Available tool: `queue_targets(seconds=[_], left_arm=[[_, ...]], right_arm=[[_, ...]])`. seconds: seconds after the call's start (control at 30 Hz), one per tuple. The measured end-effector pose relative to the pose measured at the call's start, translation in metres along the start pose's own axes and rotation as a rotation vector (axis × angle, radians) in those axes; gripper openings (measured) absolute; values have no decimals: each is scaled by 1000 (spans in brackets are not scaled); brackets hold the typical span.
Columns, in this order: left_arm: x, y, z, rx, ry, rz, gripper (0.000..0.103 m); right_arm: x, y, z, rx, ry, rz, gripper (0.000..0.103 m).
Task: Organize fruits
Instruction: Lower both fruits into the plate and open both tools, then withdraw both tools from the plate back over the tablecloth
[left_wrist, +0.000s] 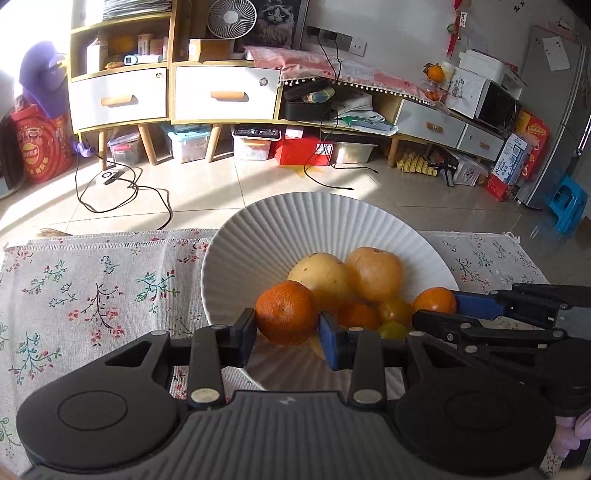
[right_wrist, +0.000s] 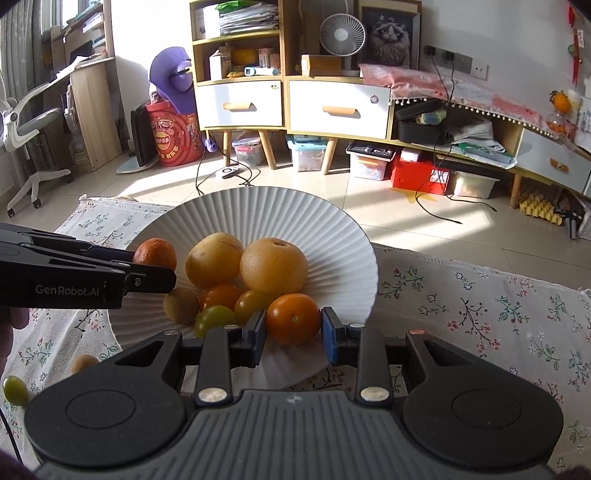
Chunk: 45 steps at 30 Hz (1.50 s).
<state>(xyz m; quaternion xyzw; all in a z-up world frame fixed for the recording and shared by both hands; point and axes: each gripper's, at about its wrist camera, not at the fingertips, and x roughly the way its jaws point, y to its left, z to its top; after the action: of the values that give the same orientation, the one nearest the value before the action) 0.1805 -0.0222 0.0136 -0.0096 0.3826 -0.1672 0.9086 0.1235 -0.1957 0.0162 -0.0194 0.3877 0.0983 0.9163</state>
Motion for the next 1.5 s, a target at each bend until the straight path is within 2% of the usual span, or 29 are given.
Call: queue_targets(seconds=[0.13, 0.27, 0.4, 0.63, 1.17, 1.5], left_arm=[[-2, 1, 1, 0, -11, -2, 35], [-8, 1, 0, 1, -30, -5, 50], [-15, 2, -1, 12, -36, -3, 59], [-35, 4, -4, 27, -41, -5, 78], [-75, 11, -28, 48, -27, -2, 97], [-95, 15, -49, 50, -9, 3, 98]], right_arm=[[-2, 0, 2, 0, 4, -7, 33], [-5, 1, 4, 6, 3, -11, 43], [-12, 4, 6, 4, -8, -22, 58], [-29, 8, 7, 11, -16, -27, 69], [-63, 23, -3, 36, -15, -12, 86], [-82, 34, -17, 63, -1, -3, 91]])
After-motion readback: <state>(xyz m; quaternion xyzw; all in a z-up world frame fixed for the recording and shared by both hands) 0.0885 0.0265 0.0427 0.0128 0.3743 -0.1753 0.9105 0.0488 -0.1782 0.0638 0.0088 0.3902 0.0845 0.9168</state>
